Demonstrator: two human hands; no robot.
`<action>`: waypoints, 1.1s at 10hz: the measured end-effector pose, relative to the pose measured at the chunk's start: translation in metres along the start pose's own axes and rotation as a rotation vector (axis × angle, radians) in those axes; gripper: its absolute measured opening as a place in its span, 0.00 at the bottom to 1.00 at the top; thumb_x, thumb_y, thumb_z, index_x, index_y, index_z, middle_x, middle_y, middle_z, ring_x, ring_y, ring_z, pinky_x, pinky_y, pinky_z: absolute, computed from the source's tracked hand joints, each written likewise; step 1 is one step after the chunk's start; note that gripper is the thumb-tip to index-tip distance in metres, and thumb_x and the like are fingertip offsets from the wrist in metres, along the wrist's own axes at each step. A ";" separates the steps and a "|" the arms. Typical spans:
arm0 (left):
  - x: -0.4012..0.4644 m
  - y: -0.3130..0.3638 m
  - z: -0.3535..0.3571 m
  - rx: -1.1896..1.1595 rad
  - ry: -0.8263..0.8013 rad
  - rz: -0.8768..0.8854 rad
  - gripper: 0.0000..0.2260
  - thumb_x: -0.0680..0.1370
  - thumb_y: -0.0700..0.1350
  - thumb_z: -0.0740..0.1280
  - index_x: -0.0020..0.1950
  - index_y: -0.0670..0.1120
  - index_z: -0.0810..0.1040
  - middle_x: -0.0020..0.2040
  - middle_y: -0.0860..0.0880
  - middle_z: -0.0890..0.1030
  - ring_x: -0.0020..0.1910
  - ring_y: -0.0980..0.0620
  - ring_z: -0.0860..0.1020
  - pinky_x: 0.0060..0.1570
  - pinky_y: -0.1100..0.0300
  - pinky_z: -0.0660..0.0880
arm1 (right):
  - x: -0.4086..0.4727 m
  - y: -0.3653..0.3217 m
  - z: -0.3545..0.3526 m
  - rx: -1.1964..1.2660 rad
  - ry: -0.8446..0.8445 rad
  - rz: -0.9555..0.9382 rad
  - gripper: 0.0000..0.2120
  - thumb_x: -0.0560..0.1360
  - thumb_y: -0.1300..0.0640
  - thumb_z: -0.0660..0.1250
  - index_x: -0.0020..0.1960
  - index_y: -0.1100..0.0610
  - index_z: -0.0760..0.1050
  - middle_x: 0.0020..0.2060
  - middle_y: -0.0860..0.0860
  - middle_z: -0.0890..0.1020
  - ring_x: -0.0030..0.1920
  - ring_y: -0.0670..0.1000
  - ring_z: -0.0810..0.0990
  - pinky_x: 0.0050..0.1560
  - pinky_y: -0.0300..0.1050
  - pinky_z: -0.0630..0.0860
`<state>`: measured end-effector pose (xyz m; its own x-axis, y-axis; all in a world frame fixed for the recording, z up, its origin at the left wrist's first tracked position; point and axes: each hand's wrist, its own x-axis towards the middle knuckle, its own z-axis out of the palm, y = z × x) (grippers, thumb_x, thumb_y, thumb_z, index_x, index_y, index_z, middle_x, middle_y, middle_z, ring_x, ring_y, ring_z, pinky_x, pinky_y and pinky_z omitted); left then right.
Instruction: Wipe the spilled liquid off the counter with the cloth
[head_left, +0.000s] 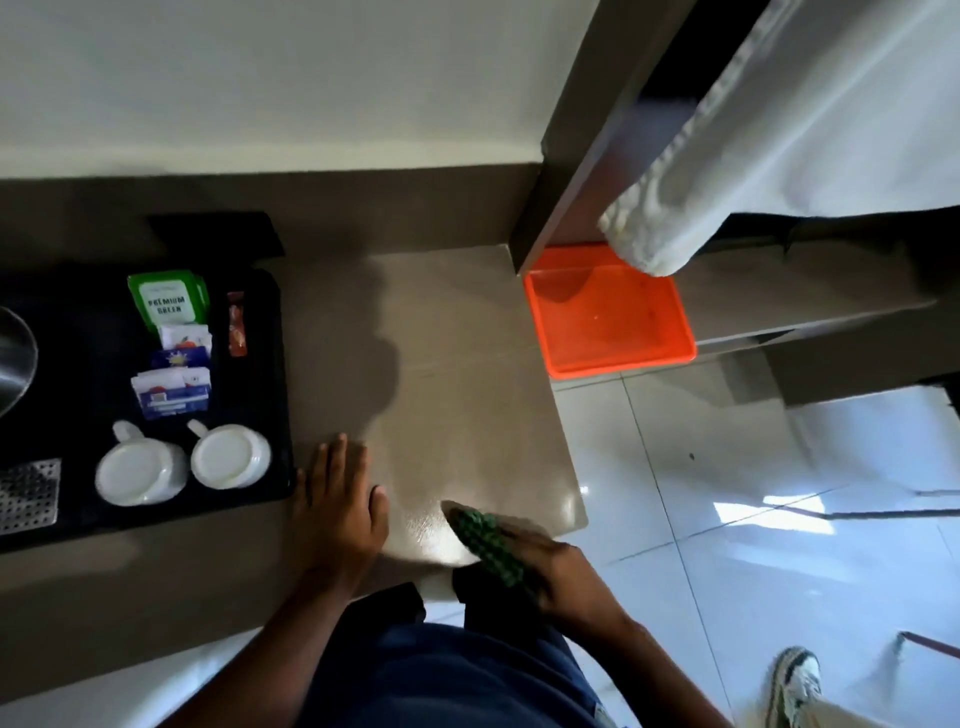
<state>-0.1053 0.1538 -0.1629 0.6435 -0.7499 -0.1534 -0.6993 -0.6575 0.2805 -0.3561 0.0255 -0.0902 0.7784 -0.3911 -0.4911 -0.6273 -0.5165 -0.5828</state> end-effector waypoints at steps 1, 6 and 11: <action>0.010 0.025 -0.015 0.003 0.033 0.016 0.29 0.76 0.52 0.57 0.74 0.39 0.73 0.74 0.37 0.74 0.72 0.34 0.74 0.71 0.29 0.63 | 0.006 0.019 -0.044 0.315 0.300 0.097 0.23 0.76 0.69 0.63 0.58 0.43 0.75 0.51 0.40 0.84 0.50 0.38 0.82 0.51 0.38 0.77; 0.129 0.180 -0.060 0.111 0.217 0.145 0.30 0.81 0.60 0.56 0.81 0.49 0.62 0.80 0.42 0.66 0.79 0.38 0.64 0.75 0.35 0.59 | 0.173 0.149 -0.242 0.599 0.386 0.112 0.19 0.79 0.73 0.59 0.66 0.58 0.74 0.55 0.54 0.83 0.55 0.49 0.78 0.59 0.46 0.76; 0.163 0.176 -0.131 0.243 0.275 0.106 0.33 0.81 0.62 0.55 0.83 0.49 0.58 0.83 0.42 0.58 0.81 0.37 0.60 0.74 0.31 0.61 | 0.132 0.143 -0.277 0.241 0.773 0.220 0.14 0.77 0.45 0.70 0.46 0.56 0.83 0.37 0.56 0.86 0.44 0.58 0.85 0.45 0.51 0.77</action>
